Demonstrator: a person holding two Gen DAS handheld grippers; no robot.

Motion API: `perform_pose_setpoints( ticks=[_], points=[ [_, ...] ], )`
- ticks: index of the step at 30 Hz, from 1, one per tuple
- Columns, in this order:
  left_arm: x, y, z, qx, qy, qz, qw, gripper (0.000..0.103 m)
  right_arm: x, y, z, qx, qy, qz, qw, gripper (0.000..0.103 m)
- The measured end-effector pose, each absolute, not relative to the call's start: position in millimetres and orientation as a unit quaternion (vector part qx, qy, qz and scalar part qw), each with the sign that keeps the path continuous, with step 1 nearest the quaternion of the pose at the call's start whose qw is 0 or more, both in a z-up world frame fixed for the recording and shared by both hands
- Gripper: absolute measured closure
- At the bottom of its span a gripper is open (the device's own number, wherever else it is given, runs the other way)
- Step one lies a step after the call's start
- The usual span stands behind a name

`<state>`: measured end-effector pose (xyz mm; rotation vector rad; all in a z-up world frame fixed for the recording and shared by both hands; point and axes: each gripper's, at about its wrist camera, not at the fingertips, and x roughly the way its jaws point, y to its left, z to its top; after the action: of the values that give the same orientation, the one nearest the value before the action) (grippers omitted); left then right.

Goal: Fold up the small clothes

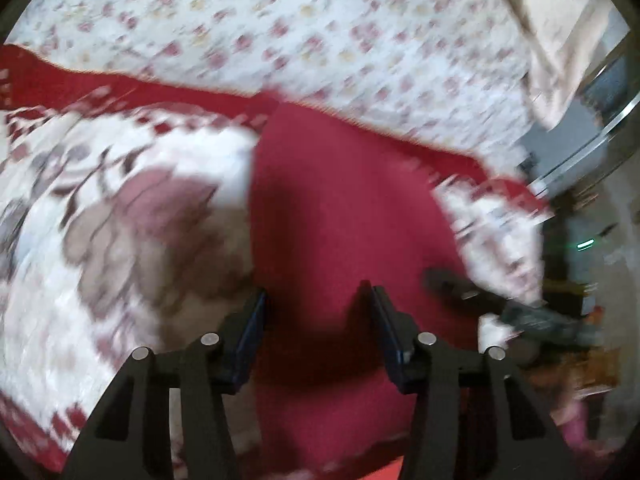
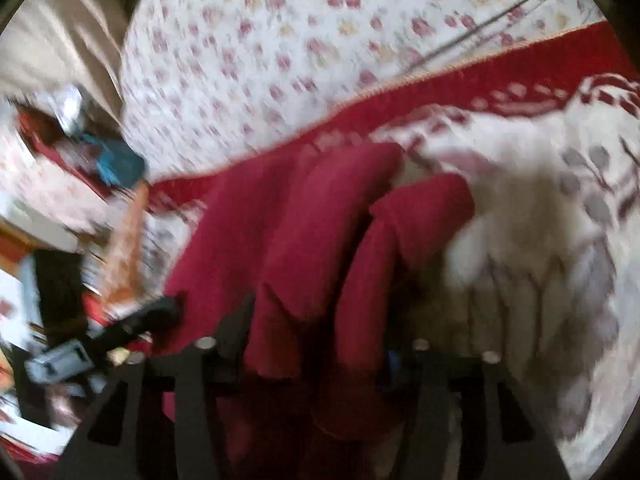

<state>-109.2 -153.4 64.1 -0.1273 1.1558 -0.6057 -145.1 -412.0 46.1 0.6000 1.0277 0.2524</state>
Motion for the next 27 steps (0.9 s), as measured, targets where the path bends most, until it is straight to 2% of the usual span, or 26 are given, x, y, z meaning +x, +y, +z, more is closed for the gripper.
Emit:
perform_pose_setpoints(
  ticks=[2,6,7,9,10,18,23,27],
  points=[
    [-118.2,-148.6,61.2,-0.062,0.514,-0.281,0.808,0.071,-159.3,-409.8,41.5,0.241,0.488,0.093,0.834,0.039],
    [-122.1,-142.5,75.7,-0.056,0.487,-0.243,0.837,0.07,-188.3,-418.2,72.7,0.264,0.45,0.086,0.849,0.042],
    [-123.0,-142.5,79.1,-0.052,0.481,-0.24,0.842,0.07,-193.2,-412.9,82.7,0.247,0.443,0.087,0.858,0.042],
    [-126.5,-145.1,85.2,-0.043,0.471,-0.238,0.849,0.07,-194.9,-393.5,97.2,0.198,0.439,0.106,0.87,0.052],
    [-126.9,-149.4,87.0,-0.038,0.468,-0.237,0.851,0.07,-196.5,-380.1,103.2,0.167,0.436,0.113,0.877,0.054],
    [-134.8,-151.4,91.0,-0.018,0.452,-0.212,0.866,0.07,-201.6,-322.8,95.3,0.017,0.441,0.083,0.894,0.056],
    [-140.2,-151.9,94.8,-0.01,0.441,-0.212,0.872,0.07,-196.9,-336.4,63.1,0.046,0.488,0.066,0.869,0.06],
    [-143.3,-152.0,96.8,0.002,0.433,-0.205,0.878,0.07,-208.8,-341.8,56.6,0.063,0.477,0.064,0.874,0.06]
  ],
)
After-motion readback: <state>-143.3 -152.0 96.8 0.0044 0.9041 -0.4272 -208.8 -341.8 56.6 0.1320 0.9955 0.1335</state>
